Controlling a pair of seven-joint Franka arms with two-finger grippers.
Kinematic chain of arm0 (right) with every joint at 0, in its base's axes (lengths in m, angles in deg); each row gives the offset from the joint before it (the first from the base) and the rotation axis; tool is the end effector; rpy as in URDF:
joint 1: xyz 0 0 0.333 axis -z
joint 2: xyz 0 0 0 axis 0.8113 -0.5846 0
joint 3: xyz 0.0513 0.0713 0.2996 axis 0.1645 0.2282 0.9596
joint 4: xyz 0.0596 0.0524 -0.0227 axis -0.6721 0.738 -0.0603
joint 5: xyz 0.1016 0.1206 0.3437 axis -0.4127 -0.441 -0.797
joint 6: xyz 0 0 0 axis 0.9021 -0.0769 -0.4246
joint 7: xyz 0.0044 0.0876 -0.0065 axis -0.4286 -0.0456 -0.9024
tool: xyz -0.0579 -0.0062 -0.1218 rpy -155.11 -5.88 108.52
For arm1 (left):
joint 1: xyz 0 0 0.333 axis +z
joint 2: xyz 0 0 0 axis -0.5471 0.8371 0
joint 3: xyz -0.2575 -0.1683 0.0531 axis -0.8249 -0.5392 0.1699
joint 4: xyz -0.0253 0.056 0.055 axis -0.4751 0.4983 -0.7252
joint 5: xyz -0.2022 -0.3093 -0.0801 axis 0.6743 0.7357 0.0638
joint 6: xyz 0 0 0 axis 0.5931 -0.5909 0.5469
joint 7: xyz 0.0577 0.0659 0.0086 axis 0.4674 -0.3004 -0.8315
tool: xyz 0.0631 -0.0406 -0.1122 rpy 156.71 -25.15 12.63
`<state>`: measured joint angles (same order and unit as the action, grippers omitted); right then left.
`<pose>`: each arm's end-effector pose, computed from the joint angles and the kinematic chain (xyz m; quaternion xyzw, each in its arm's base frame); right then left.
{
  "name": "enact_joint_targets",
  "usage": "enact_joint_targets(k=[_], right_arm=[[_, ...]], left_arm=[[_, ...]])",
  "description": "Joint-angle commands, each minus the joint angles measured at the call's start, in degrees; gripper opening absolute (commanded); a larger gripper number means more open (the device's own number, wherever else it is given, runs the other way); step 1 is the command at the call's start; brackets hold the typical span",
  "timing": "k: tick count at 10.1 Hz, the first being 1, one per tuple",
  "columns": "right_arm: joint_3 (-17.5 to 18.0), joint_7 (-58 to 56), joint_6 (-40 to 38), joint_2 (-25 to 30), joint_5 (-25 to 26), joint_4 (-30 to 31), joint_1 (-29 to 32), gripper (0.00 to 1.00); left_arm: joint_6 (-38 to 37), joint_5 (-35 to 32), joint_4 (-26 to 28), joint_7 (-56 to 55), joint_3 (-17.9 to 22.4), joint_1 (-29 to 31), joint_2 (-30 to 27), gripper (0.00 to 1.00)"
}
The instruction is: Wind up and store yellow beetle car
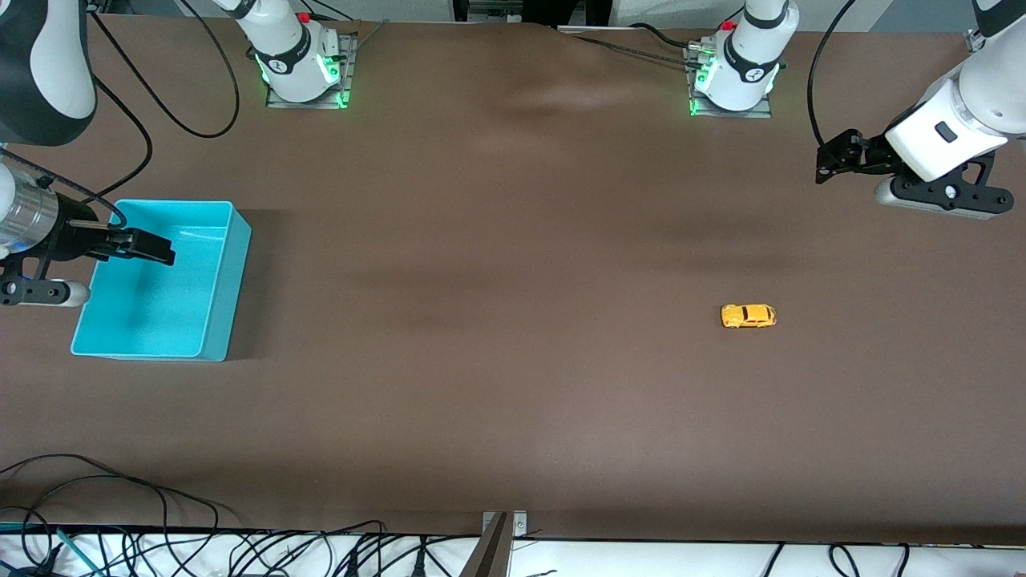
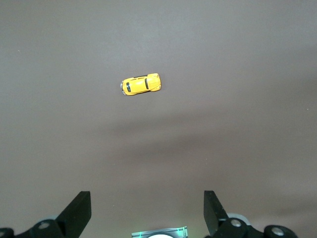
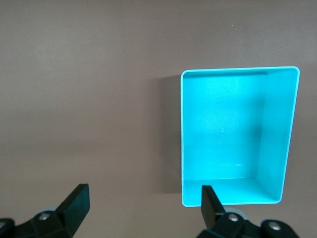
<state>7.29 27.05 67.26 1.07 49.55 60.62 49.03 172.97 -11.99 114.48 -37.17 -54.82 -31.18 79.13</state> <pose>0.6112 0.0091 0.5069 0.9982 -0.0284 -0.0520 0.0060 0.5148 -0.0531 0.5581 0.9948 -0.0698 -0.0741 0.0090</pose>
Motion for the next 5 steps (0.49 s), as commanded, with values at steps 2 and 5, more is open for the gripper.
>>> enact_joint_targets(k=[2, 5], right_arm=[[0.18, -0.67, 0.16, 0.50, -0.20, 0.08, 0.36, 1.00], [0.18, -0.94, 0.25, 0.41, -0.20, 0.08, 0.36, 1.00]], left_arm=[[-1.03, 1.51, 0.57, 0.06, 0.14, 0.30, -1.54, 1.00], [-0.95, 1.51, 1.10, 0.06, 0.14, 0.38, -2.16, 1.00]])
